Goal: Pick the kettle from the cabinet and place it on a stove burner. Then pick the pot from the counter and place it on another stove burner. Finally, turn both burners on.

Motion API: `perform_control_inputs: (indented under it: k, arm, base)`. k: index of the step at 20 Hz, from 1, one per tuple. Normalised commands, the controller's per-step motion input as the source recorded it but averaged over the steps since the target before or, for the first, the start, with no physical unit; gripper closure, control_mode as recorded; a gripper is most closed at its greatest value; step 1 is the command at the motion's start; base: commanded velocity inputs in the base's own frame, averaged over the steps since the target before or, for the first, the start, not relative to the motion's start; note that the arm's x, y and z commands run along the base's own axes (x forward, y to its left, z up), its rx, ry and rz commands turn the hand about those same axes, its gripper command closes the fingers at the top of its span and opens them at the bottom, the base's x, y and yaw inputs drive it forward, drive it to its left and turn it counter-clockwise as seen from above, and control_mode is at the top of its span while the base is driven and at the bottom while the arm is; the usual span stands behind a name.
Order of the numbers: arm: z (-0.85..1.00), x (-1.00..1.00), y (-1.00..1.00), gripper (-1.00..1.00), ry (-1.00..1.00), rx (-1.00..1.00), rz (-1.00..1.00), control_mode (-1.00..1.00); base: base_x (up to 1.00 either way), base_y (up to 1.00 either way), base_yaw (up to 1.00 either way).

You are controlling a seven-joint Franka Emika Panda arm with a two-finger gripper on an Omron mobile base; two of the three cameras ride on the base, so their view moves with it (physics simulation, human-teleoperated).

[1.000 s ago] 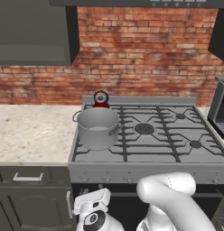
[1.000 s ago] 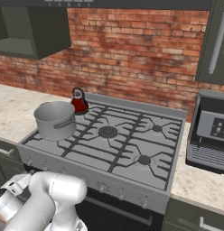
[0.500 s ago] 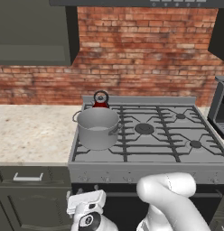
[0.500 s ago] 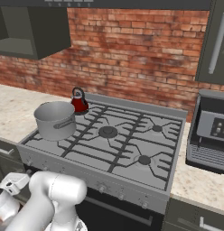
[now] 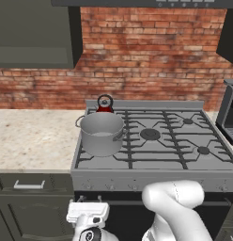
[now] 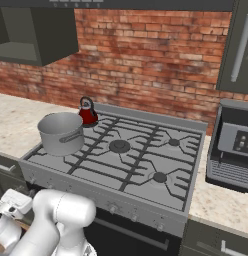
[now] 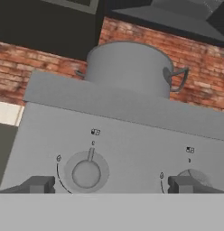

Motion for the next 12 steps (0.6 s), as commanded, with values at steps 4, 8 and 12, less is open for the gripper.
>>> perform_control_inputs:
  k: [4, 8, 12]
  arm:
    - [0.00, -0.01, 0.00, -1.00, -0.01, 0.11, 0.00, -1.00]
    - [0.00, 0.18, 0.03, -1.00, 0.00, 0.16, 0.00, -1.00]
    - [0.00, 0.21, 0.04, -1.00, 0.00, 0.14, 0.00, -1.00]
  base:
    - [0.00, 0.00, 0.00]
    - [0.00, 0.00, 0.00]
    - [0.00, 0.00, 0.00]
